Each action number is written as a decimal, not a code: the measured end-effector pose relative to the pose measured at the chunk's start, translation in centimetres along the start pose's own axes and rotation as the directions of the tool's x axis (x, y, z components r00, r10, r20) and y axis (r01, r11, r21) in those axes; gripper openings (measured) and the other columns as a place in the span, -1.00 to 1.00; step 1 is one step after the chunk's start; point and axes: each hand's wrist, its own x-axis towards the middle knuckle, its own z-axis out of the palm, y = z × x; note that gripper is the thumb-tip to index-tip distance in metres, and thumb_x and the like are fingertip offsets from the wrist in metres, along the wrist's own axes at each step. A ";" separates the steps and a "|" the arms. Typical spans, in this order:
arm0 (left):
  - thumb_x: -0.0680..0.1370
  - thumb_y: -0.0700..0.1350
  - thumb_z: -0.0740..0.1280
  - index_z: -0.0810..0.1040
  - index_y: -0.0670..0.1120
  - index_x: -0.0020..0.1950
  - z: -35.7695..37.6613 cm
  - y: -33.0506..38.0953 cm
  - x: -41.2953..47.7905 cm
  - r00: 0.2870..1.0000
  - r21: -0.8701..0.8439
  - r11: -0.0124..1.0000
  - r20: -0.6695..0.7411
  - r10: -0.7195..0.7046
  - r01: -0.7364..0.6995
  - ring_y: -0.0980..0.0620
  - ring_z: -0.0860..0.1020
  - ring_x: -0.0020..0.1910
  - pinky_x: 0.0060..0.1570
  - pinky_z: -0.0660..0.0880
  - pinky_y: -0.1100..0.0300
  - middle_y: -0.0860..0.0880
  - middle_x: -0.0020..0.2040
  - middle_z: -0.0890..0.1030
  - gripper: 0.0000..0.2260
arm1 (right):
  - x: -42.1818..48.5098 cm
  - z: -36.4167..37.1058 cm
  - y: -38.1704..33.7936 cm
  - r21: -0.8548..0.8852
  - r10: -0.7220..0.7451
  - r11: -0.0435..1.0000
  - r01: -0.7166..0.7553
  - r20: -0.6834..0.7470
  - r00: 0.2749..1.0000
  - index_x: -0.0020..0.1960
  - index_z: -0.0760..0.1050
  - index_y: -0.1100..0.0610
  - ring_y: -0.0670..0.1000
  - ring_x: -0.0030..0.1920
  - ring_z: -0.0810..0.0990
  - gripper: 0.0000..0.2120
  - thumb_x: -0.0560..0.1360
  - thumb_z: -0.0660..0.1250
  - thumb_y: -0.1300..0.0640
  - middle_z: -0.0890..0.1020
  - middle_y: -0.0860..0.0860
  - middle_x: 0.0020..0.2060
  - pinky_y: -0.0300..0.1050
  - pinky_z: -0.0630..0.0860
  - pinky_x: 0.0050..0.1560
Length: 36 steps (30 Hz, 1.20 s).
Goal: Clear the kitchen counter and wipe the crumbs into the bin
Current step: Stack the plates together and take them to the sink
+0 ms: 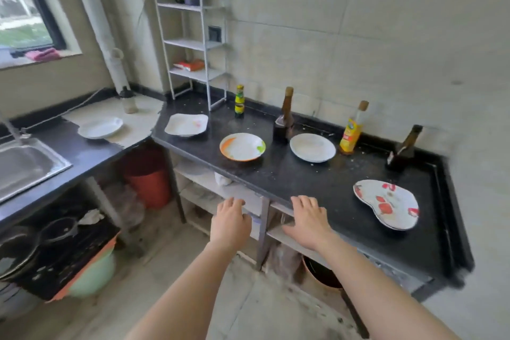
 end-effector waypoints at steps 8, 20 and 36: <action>0.58 -0.11 0.13 0.32 -0.09 0.40 7.6 10.3 10.5 0.969 -0.015 0.984 0.171 0.176 -0.176 -0.06 0.19 0.44 0.35 0.28 0.02 -0.04 0.45 0.29 -0.62 | 5.7 -0.7 12.6 0.045 0.267 0.963 -0.265 -0.029 0.963 0.51 -0.01 0.11 0.13 0.48 0.10 -0.23 0.48 0.28 -0.16 0.14 0.06 0.49 0.13 0.18 0.39; 0.58 -0.05 0.14 0.20 -0.09 0.47 22.0 21.5 22.4 0.778 -0.063 0.980 0.599 0.188 -0.189 -0.12 0.29 0.37 0.27 0.33 0.02 -0.13 0.42 0.30 -0.54 | 12.6 2.6 28.7 0.168 0.715 0.667 -0.726 0.131 0.687 0.54 -0.16 0.03 0.19 0.53 -0.08 -0.22 0.53 0.18 -0.21 -0.08 0.04 0.55 0.22 -0.02 0.46; 0.50 -0.04 0.25 0.45 -0.14 0.09 30.5 28.1 26.3 0.629 -0.203 0.868 0.763 -0.150 0.453 -0.08 0.55 -0.07 0.04 0.57 0.00 -0.12 0.01 0.58 -0.76 | 13.1 5.3 38.3 0.200 0.896 0.406 -0.892 0.103 0.431 0.35 0.24 0.21 0.09 0.26 0.41 -0.46 0.54 0.23 -0.11 0.38 0.13 0.28 -0.05 0.44 0.19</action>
